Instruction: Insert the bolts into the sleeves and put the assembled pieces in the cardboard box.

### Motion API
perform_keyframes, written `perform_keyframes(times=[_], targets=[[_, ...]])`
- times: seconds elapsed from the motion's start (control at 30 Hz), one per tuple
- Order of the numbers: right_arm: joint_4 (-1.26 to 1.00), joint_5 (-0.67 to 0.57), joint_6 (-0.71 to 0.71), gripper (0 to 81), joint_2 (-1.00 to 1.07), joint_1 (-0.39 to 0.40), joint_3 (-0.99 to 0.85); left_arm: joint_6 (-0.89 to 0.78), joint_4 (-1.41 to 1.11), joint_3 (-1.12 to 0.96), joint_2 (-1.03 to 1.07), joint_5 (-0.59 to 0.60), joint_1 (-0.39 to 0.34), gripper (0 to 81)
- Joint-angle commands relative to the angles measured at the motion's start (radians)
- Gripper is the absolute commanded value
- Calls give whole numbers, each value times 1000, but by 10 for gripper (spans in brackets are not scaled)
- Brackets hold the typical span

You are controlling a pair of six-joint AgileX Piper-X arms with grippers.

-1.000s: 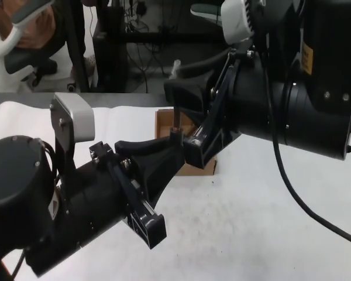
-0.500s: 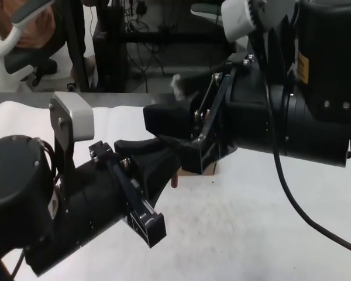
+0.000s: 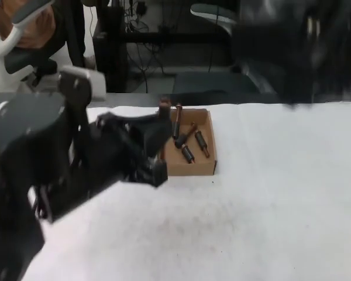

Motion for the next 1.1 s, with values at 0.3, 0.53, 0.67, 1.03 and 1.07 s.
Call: perform_keyframes(times=[0.3,0.53,0.67,1.03,1.07], targets=[[529,155,-21,700,-30,1,0,85,221,-720,827,161,139,17],[535,154,-21,700,-30,1,0,61,322,-930,1050,142,139,29],[535,154,-21,700,-30,1,0,69,323,-934,1068,142,143,372],[507,161,-86,553,-38,1,0,-70,336,-934,969,214,210,496],[506,161,-106,486,-46,1,0,-69,333,-930,940,239,220,350]])
